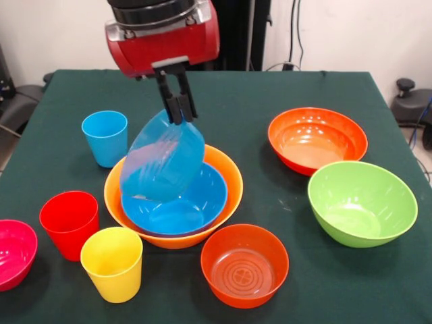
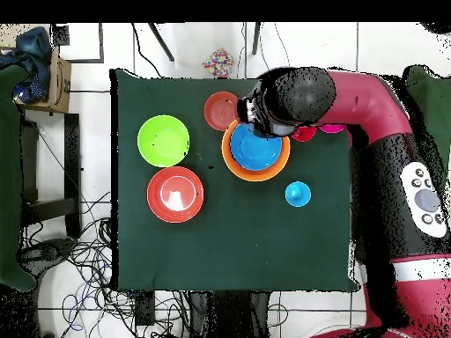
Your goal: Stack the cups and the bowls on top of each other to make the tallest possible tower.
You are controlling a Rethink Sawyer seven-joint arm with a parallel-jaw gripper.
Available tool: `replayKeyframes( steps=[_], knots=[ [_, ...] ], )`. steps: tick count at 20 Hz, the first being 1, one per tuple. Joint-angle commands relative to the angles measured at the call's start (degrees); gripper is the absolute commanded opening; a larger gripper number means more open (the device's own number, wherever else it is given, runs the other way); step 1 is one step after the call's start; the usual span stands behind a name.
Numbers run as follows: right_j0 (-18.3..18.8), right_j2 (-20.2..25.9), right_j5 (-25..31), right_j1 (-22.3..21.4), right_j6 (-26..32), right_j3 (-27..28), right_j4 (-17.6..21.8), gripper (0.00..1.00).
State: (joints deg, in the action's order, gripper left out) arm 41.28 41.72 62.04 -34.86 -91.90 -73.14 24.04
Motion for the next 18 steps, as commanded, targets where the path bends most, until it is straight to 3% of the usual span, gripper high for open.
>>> replayKeyframes(
  steps=[1, 3, 4, 7, 9, 18],
  knots=[
    [-3.14, -4.44, -3.25, 2.42, -1.8, -1.78, 2.81, 0.0],
    [-3.27, -4.58, -3.92, 2.09, -2.06, -2.82, 2.59, 0.0],
    [-3.33, -4.78, -4.56, 1.94, -2.67, -3.36, 2.03, 1.0],
    [-2.64, -4.02, -5.67, 2.0, -3.23, -4.44, 0.54, 1.0],
    [-1.93, -2.87, -0.59, 2.48, 1.31, -3.91, -0.65, 1.0],
    [-1.86, -3.05, 1.02, 2.23, 2.82, -2.37, -0.67, 1.0]
  ],
)
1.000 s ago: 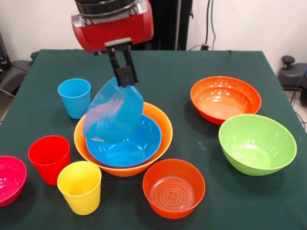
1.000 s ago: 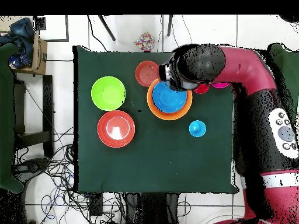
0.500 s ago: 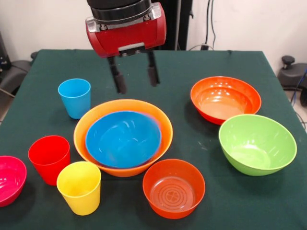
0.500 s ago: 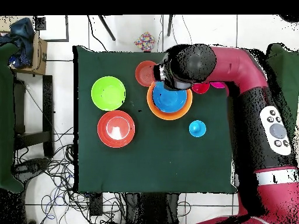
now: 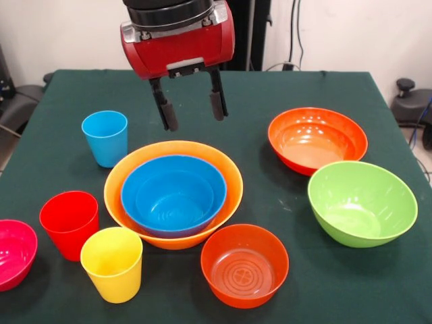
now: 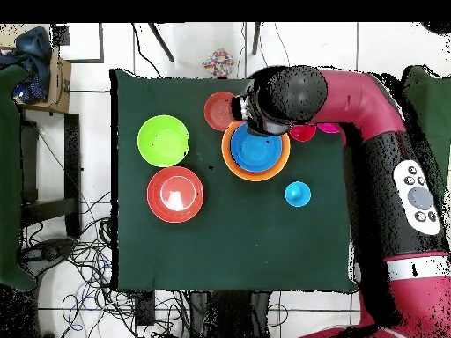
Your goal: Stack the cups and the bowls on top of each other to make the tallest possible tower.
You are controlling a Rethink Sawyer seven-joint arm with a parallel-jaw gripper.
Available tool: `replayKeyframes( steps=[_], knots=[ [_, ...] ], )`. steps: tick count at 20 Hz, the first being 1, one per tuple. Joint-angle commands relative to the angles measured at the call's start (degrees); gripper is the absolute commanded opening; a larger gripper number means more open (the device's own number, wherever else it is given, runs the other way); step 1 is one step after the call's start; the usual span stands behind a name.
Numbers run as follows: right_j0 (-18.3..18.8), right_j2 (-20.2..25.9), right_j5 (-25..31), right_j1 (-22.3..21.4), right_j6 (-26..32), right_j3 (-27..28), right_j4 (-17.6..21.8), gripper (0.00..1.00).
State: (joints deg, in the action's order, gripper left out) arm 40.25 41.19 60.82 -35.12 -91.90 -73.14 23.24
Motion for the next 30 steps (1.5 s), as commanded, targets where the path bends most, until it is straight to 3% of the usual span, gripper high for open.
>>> replayKeyframes(
  steps=[1, 9, 14, 23, 30],
  knots=[
    [-0.62, -2.48, 2.51, 2.33, 2.91, -2.17, -0.02, 1.0],
    [1.51, -3.68, 3.27, 2.53, 4.4, 2.18, 1.31, 1.0],
    [2.86, -3.74, 2.94, 1.74, 5.38, 1.84, 1.86, 1.0],
    [5.22, -2.58, -0.89, -2.45, 7.28, -9.0, 3.25, 1.0],
    [4.74, -2.55, -4.06, -3.04, 5.85, -12.74, 5.4, 1.0]
  ],
)
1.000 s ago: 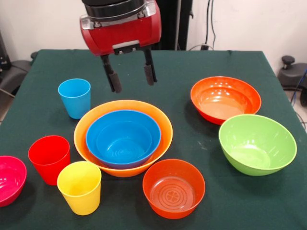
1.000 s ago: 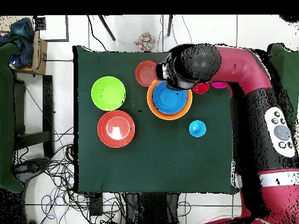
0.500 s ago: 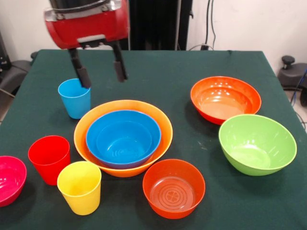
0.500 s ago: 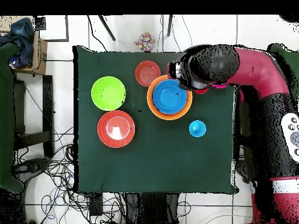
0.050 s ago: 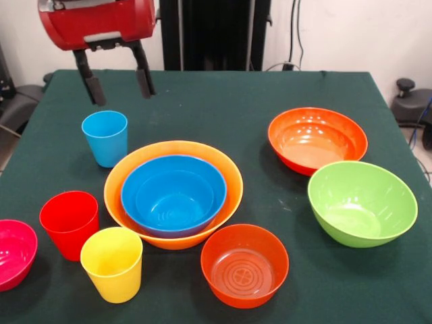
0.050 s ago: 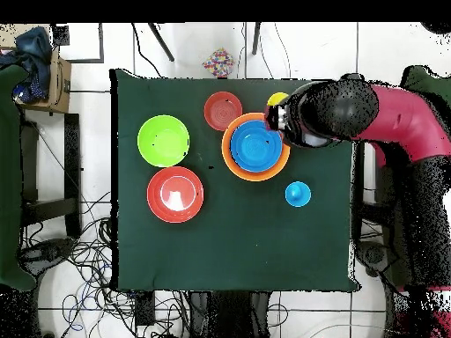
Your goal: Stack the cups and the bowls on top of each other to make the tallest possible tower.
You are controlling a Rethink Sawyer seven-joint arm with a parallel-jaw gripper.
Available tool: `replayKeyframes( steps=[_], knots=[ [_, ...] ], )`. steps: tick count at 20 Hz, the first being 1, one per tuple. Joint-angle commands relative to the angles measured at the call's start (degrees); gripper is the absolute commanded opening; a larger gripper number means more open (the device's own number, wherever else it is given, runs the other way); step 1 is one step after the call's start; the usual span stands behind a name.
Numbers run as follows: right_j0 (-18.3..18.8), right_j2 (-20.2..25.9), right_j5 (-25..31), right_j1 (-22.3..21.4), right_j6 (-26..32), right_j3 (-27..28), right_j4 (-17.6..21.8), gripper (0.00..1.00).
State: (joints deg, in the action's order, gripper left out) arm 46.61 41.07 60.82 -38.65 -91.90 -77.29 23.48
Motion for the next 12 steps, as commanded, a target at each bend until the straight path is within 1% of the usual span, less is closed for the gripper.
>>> replayKeyframes(
  steps=[1, 5, 12],
  knots=[
    [-1.81, -2.48, -4.48, 0.54, 5.58, -8.93, 5.46, 1.0],
    [-2.91, -2.98, -6.33, 0.68, 4.41, -10.18, 7.38, 1.0],
    [-4.32, -4.35, -8.84, 2.63, 3.34, -9.52, 10.49, 1.0]
  ],
)
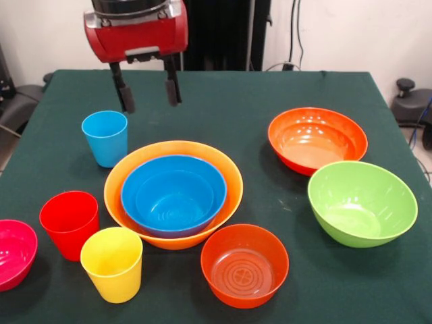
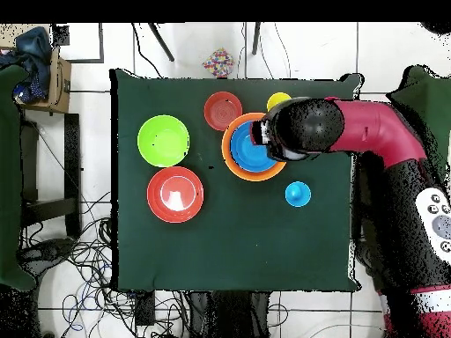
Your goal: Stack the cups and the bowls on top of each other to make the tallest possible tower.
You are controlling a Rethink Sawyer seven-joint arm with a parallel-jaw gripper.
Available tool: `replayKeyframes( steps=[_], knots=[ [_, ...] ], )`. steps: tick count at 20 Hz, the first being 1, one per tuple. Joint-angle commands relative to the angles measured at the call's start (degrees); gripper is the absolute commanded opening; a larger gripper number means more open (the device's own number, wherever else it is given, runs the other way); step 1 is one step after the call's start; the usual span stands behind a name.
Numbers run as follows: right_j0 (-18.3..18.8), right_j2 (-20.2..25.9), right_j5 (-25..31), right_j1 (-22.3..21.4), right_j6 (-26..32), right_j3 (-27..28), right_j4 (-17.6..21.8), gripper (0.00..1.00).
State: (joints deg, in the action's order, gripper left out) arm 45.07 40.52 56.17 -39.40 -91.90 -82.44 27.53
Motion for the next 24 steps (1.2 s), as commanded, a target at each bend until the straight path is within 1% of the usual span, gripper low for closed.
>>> replayKeyframes(
  steps=[1, 10, 16, 24],
  knots=[
    [-2.8, -4.0, -4.58, 3.57, 3.54, -4.46, 6.91, 1.0],
    [-2.82, -5.04, -7.81, 4.78, 4.26, -6.16, 10.44, 1.0],
    [-1.37, -4.18, -8.7, 3.25, 5.84, -9.28, 10.33, 1.0],
    [-1.48, -4.33, -9.52, 3.8, 5.62, -9.55, 11.66, 1.0]
  ],
)
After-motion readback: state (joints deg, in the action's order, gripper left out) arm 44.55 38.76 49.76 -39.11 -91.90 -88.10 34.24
